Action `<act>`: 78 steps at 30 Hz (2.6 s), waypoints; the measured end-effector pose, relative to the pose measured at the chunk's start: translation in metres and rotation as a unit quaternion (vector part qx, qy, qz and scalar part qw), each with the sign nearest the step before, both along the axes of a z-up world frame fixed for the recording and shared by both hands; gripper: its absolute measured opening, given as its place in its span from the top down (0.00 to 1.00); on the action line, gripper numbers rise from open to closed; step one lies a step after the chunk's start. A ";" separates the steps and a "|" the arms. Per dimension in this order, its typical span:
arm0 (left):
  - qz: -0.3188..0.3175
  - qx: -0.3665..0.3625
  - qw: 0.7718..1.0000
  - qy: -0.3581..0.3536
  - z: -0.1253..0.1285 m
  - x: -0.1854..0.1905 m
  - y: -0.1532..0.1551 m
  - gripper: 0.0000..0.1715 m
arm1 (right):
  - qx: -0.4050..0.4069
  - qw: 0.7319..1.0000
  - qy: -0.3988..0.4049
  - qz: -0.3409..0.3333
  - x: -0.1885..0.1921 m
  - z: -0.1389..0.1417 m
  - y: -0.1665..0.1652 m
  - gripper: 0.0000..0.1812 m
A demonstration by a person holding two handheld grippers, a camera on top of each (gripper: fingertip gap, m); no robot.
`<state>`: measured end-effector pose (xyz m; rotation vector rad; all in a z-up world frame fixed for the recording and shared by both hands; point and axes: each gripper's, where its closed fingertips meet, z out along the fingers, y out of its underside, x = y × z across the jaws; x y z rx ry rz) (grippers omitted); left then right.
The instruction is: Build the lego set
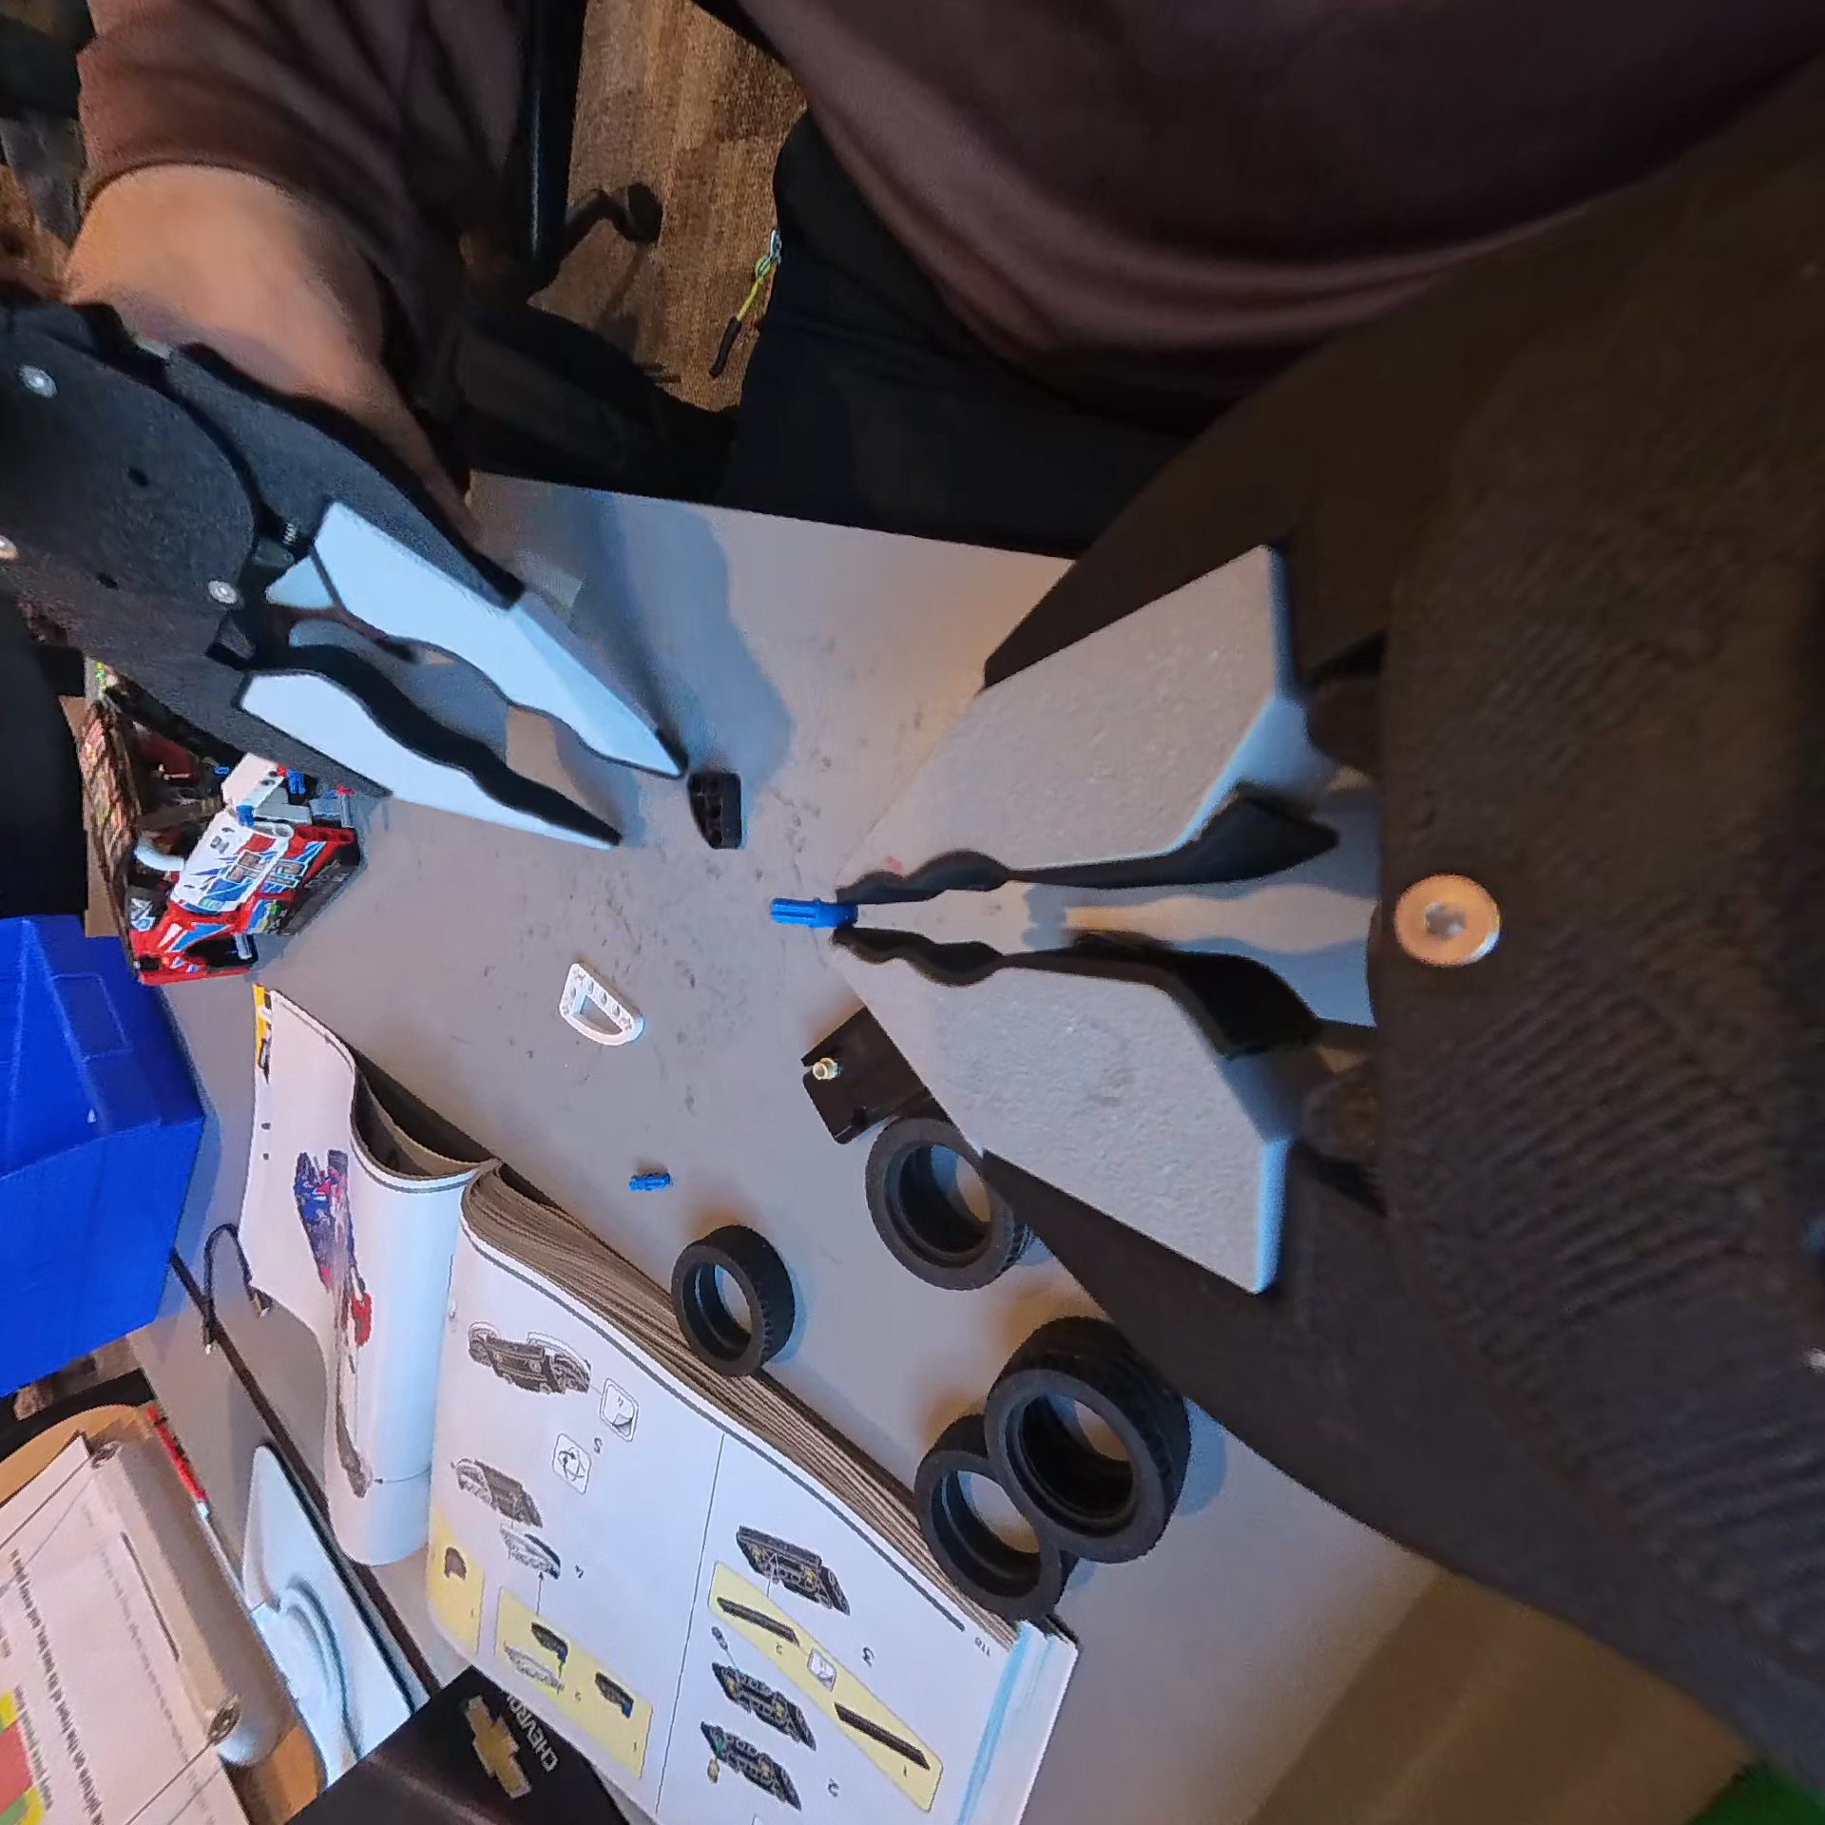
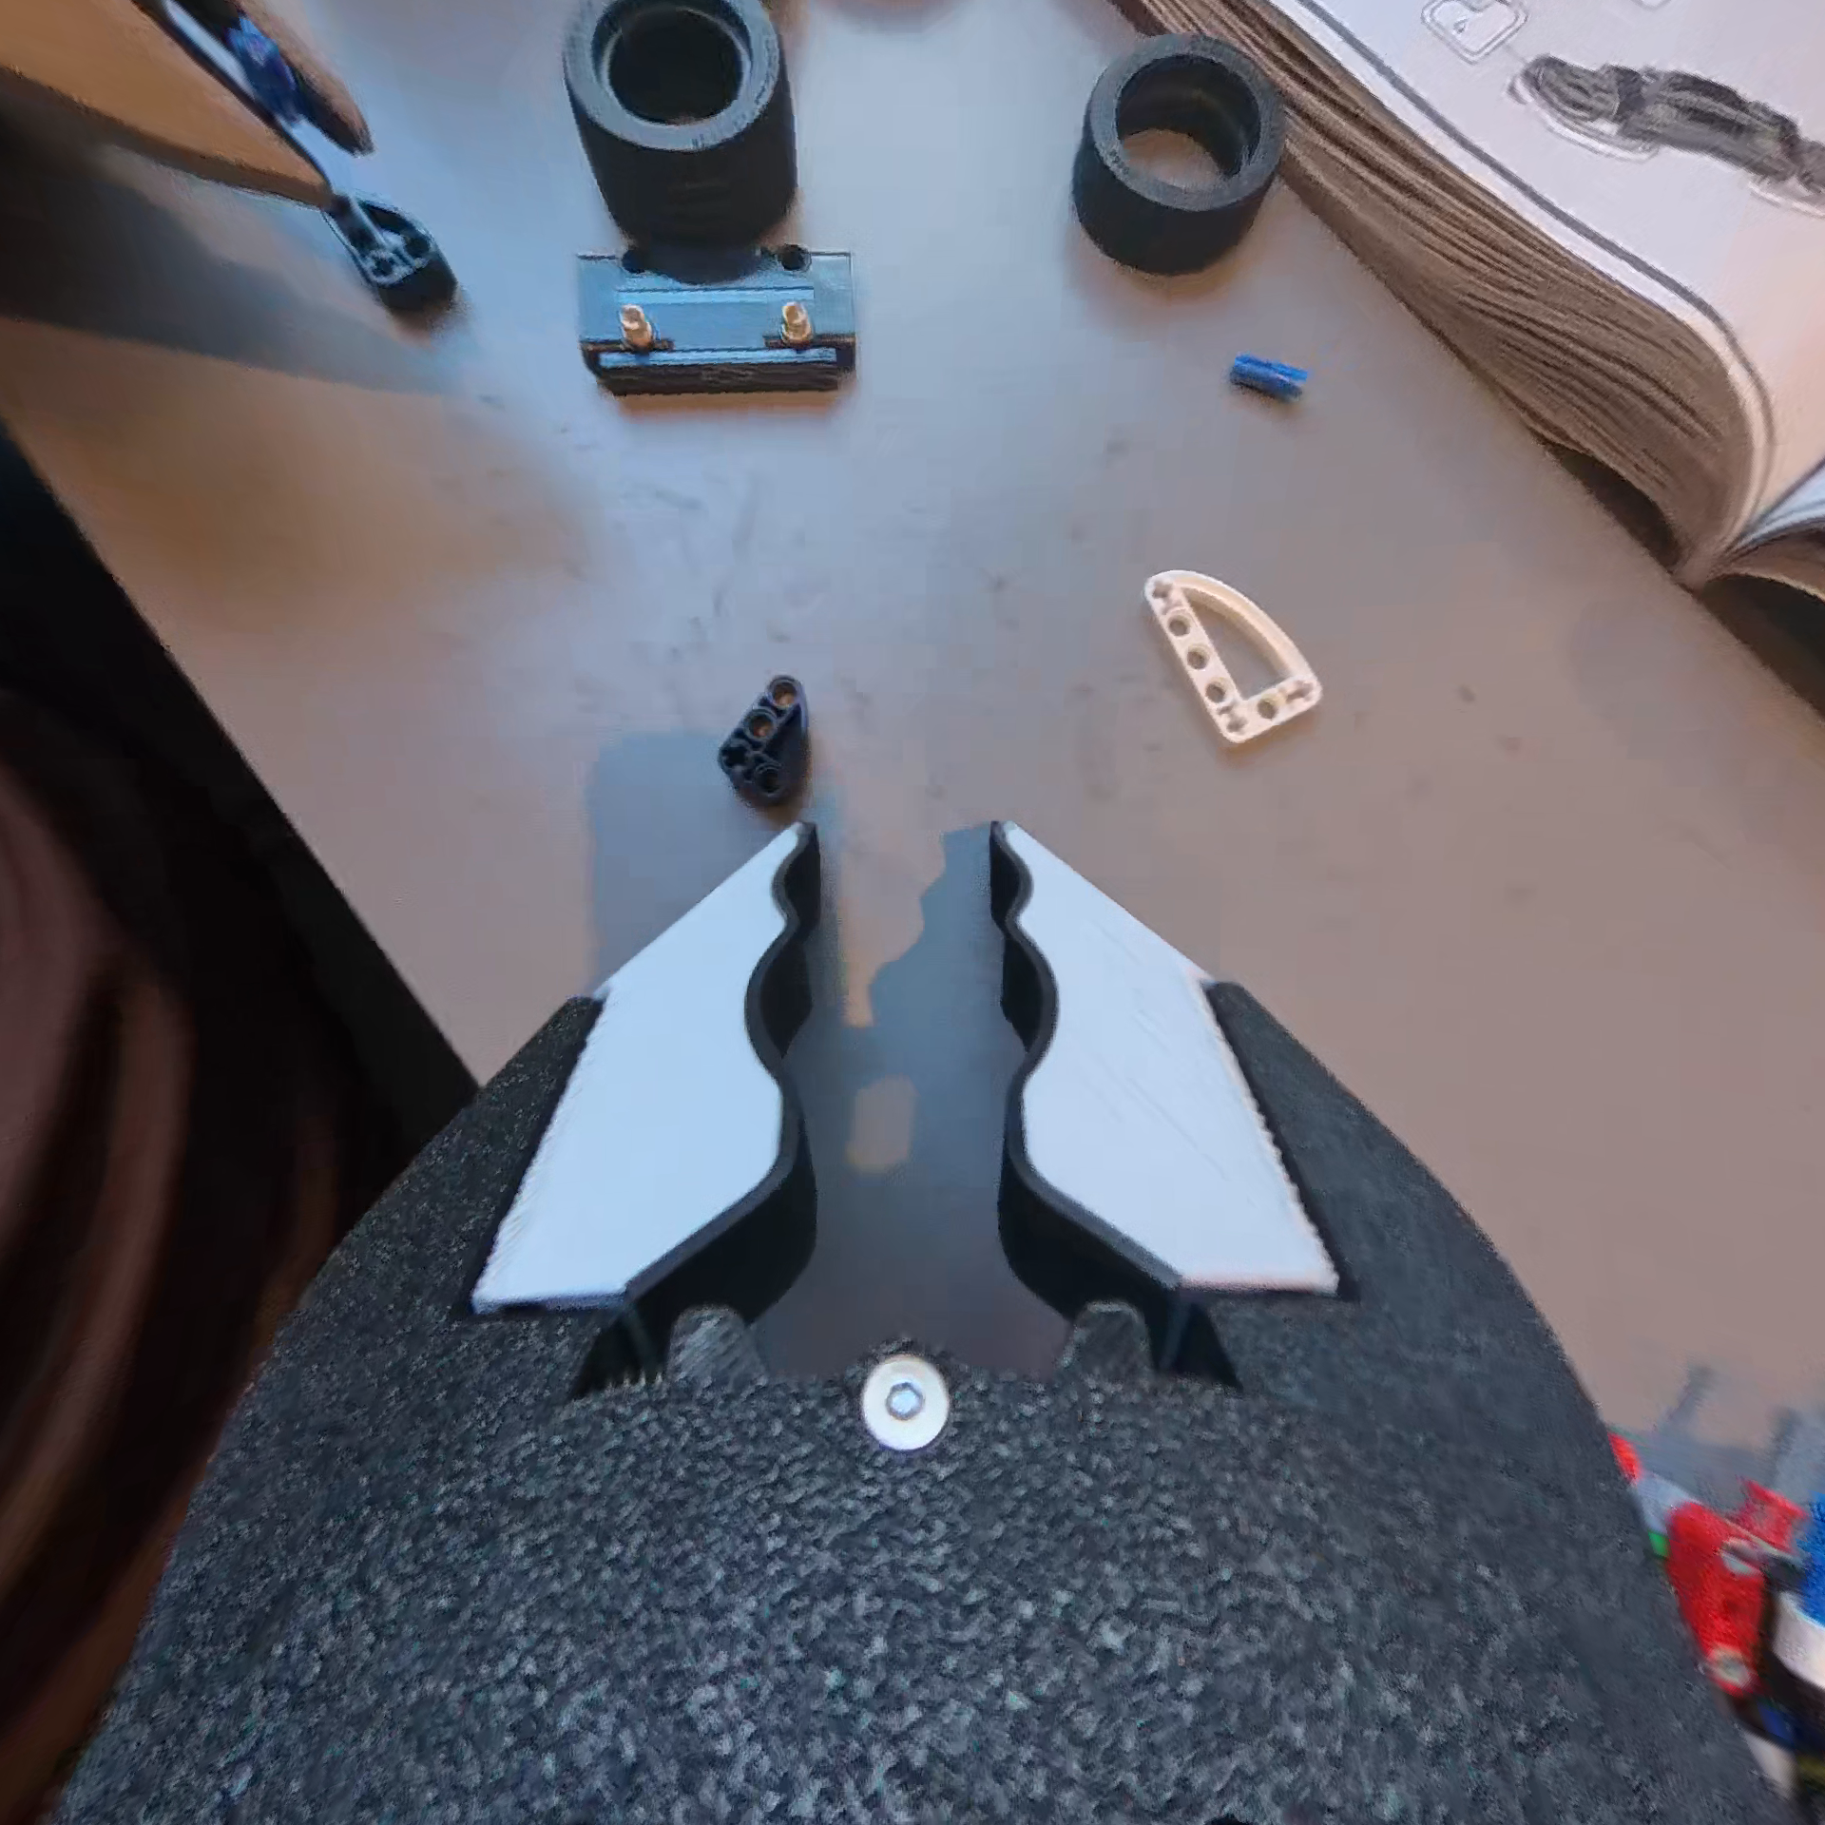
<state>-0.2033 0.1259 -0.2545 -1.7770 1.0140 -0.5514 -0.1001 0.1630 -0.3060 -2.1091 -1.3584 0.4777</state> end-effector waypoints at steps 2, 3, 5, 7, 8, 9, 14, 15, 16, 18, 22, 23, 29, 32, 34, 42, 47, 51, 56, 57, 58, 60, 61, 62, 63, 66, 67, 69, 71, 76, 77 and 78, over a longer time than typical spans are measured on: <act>0.000 0.001 1.000 -0.001 0.000 0.000 0.000 0.99 | -0.029 0.999 0.040 -0.005 -0.008 0.004 -0.009 0.82; 0.000 0.000 1.000 0.000 0.000 0.000 0.000 0.99 | -0.038 0.998 0.054 -0.013 -0.012 0.005 -0.012 0.82; -0.001 -0.002 1.000 0.001 -0.001 0.000 0.000 0.99 | -0.056 0.995 0.073 -0.048 -0.017 0.004 -0.013 0.81; -0.003 -0.001 1.000 0.001 0.000 0.001 0.000 0.99 | -0.068 0.991 0.087 -0.069 -0.021 0.002 -0.014 0.81; -0.003 -0.001 1.000 0.001 -0.001 0.002 -0.001 0.99 | -0.061 0.992 0.083 -0.072 -0.020 0.000 -0.012 0.83; -0.004 -0.001 1.000 0.001 -0.001 0.002 -0.001 0.99 | -0.050 0.993 0.079 -0.067 -0.019 0.000 -0.011 0.87; -0.007 -0.002 1.000 0.000 0.000 0.003 -0.002 0.99 | -0.033 0.998 0.060 -0.013 -0.019 -0.001 -0.013 0.92; -0.007 -0.002 1.000 0.001 -0.001 0.003 -0.002 0.99 | -0.024 0.998 0.053 0.001 -0.018 0.000 -0.013 0.92; -0.007 -0.002 1.000 0.001 -0.001 0.003 -0.002 0.99 | -0.007 0.999 0.041 0.016 -0.017 0.000 -0.011 0.92; -0.007 -0.006 1.000 0.004 -0.002 0.004 -0.001 0.99 | 0.035 0.998 0.013 0.056 -0.014 0.001 -0.009 0.92; -0.009 -0.016 1.000 0.008 -0.005 0.006 -0.001 0.99 | 0.074 0.989 -0.014 0.124 -0.013 0.001 -0.008 0.92; -0.010 -0.017 1.000 0.010 -0.005 0.006 -0.001 0.99 | 0.072 0.988 -0.018 0.138 -0.013 0.000 -0.009 0.92; -0.015 -0.017 1.000 0.014 -0.006 0.008 -0.002 0.99 | 0.053 0.978 -0.017 0.201 -0.014 0.000 -0.011 0.92; -0.015 -0.016 1.000 0.015 -0.006 0.008 -0.002 0.99 | 0.042 0.979 -0.020 0.199 -0.012 0.000 -0.007 0.89; -0.014 -0.016 1.000 0.014 -0.006 0.008 -0.002 0.99 | 0.038 0.980 -0.020 0.195 -0.010 0.000 -0.006 0.88; -0.016 -0.018 1.000 0.009 -0.006 0.008 -0.002 0.99 | 0.022 0.981 0.005 0.194 -0.012 0.003 -0.009 0.88; -0.017 -0.019 1.000 0.009 -0.006 0.008 -0.003 0.99 | -0.010 0.984 0.017 0.179 -0.016 0.000 -0.008 0.92; -0.024 -0.045 0.999 0.010 -0.008 0.012 -0.004 0.99 | 0.122 0.969 -0.009 0.215 -0.020 0.014 -0.006 0.92; -0.051 -0.162 0.985 0.005 -0.014 0.025 -0.004 0.99 | 0.397 0.862 -0.170 0.266 -0.013 0.021 0.003 0.92; -0.056 -0.183 0.981 0.011 -0.017 0.028 -0.003 0.99 | 0.439 0.835 -0.185 0.276 -0.014 0.024 0.003 0.92; -0.053 -0.199 0.978 0.022 -0.021 0.029 0.000 0.99 | 0.477 0.811 -0.189 0.283 -0.016 0.028 0.001 0.92; -0.044 -0.221 0.973 0.048 -0.033 0.032 0.006 0.99 | 0.528 0.779 -0.188 0.281 -0.019 0.033 0.000 0.92; -0.048 -0.239 0.968 0.065 -0.040 0.035 0.005 0.99 | 0.538 0.774 -0.187 0.275 -0.020 0.035 -0.001 0.92; -0.052 -0.255 0.962 0.080 -0.046 0.038 0.004 0.97 | 0.541 0.776 -0.180 0.271 -0.021 0.035 -0.003 0.92; -0.053 -0.264 0.959 0.089 -0.050 0.041 0.003 0.94 | 0.539 0.780 -0.171 0.269 -0.022 0.034 -0.005 0.92; -0.060 -0.247 0.963 0.087 -0.047 0.049 0.005 0.88 | 0.543 0.785 -0.152 0.257 -0.025 0.036 -0.010 0.92; -0.065 -0.232 0.966 0.088 -0.044 0.051 0.005 0.85 | 0.544 0.786 -0.146 0.255 -0.026 0.036 -0.011 0.92; -0.079 -0.197 0.974 0.083 -0.035 0.056 0.005 0.85 | 0.546 0.788 -0.131 0.252 -0.027 0.038 -0.015 0.92; -0.093 -0.160 0.980 0.073 -0.026 0.064 0.007 0.85 | 0.547 0.790 -0.115 0.251 -0.029 0.042 -0.019 0.92; -0.125 -0.147 0.981 0.036 -0.014 0.080 0.008 0.96 | 0.547 0.793 -0.101 0.247 -0.030 0.044 -0.023 0.92; -0.128 -0.142 0.981 0.038 -0.014 0.081 0.008 0.97 | 0.540 0.799 -0.096 0.247 -0.029 0.043 -0.024 0.91; -0.130 -0.126 0.983 0.041 -0.013 0.082 0.009 0.97 | 0.526 0.809 -0.086 0.247 -0.027 0.043 -0.026 0.90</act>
